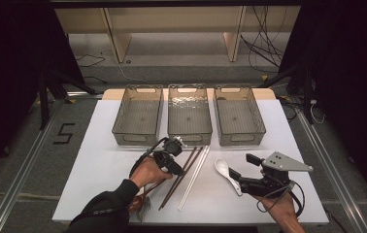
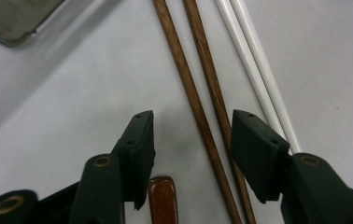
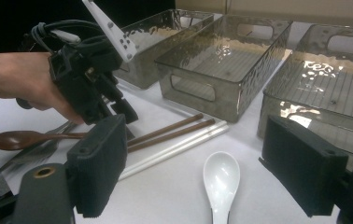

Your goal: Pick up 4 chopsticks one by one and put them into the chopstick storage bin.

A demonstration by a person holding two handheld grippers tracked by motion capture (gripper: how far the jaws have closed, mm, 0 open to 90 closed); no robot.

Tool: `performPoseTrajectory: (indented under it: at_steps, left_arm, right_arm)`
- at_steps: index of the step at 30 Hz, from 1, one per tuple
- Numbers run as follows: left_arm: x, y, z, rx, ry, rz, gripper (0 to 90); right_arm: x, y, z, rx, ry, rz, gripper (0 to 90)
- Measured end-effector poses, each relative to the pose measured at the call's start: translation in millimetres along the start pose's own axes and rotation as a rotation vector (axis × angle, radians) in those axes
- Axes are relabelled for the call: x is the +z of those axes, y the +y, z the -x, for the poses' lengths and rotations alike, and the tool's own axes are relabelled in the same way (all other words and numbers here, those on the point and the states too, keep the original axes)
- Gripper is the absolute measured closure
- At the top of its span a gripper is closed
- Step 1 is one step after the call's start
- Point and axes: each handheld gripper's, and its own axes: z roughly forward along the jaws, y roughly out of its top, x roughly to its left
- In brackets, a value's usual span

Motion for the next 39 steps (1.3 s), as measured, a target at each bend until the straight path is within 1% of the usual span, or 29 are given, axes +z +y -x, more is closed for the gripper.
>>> performPoseTrajectory:
  at_steps: [1, 2, 4, 6, 8, 11, 12, 13, 14, 16, 20, 23, 26, 28, 32, 35, 39]
  left_arm:
    - [1.4, 0.6, 0.5, -0.005, 0.0, -0.001, 51.9]
    - [2.5, 1.2, -0.1, 0.001, 0.002, -0.008, 52.9]
    - [5.1, 2.1, -0.6, 0.001, -0.003, -0.018, 53.7]
    - [6.9, 2.3, -0.6, 0.006, 0.007, -0.027, 56.0]
    - [7.9, 2.5, -0.4, 0.002, 0.006, -0.027, 57.4]
    - [9.4, 3.3, 1.0, 0.023, 0.006, -0.044, 59.8]
    - [10.6, 3.5, 1.8, 0.022, 0.008, -0.046, 60.2]
    - [11.1, 3.9, 2.5, 0.027, 0.015, -0.044, 60.4]
    - [10.4, 4.6, 2.8, 0.035, 0.02, -0.055, 61.4]
    - [11.0, 5.2, 4.5, 0.042, 0.028, -0.059, 62.3]
    - [12.2, 5.7, 10.5, 0.08, 0.065, -0.063, 63.5]
    - [12.8, 6.7, 13.2, 0.09, 0.07, -0.067, 66.1]
    - [13.1, 7.8, 17.1, 0.122, 0.087, -0.082, 67.8]
    - [13.6, 8.1, 19.3, 0.134, 0.091, -0.084, 71.3]
    - [13.8, 8.7, 18.0, 0.124, 0.076, -0.085, 73.1]
    - [13.8, 8.9, 17.4, 0.122, 0.067, -0.086, 78.0]
    - [13.5, 8.9, 16.0, 0.107, 0.061, -0.084, 79.0]
  right_arm:
    - [0.2, 0.0, -0.2, 0.002, 0.001, -0.002, 23.2]
    - [0.2, 0.0, -0.3, 0.002, 0.002, -0.003, 23.2]
    - [0.2, 0.0, -0.2, 0.001, 0.002, -0.002, 23.3]
    - [0.1, 0.0, -0.2, -0.002, 0.002, -0.002, 23.4]
    - [-0.1, 0.0, 0.0, -0.001, 0.002, -0.003, 23.4]
    - [0.3, 0.1, -0.1, -0.001, 0.004, -0.005, 23.5]
    - [0.3, 0.1, -0.2, -0.002, 0.003, -0.005, 23.5]
    - [0.3, 0.1, -0.4, -0.003, 0.003, -0.007, 23.6]
    - [0.3, 0.1, -0.5, -0.004, 0.003, -0.008, 23.6]
    - [0.4, 0.0, -0.7, -0.003, 0.004, -0.009, 23.6]
    - [0.6, 0.1, -0.8, -0.002, 0.005, -0.013, 23.8]
    - [0.9, 0.0, -1.1, -0.004, 0.005, -0.016, 24.0]
    - [1.3, -0.1, -1.3, -0.007, 0.005, -0.016, 24.2]
    - [1.2, -0.1, -1.3, -0.007, 0.004, -0.018, 24.5]
    - [1.3, -0.2, -1.1, -0.004, 0.003, -0.02, 24.8]
    - [1.4, -0.3, -1.5, -0.007, 0.003, -0.021, 25.0]
    - [1.6, -0.3, -1.3, -0.005, 0.003, -0.022, 25.0]
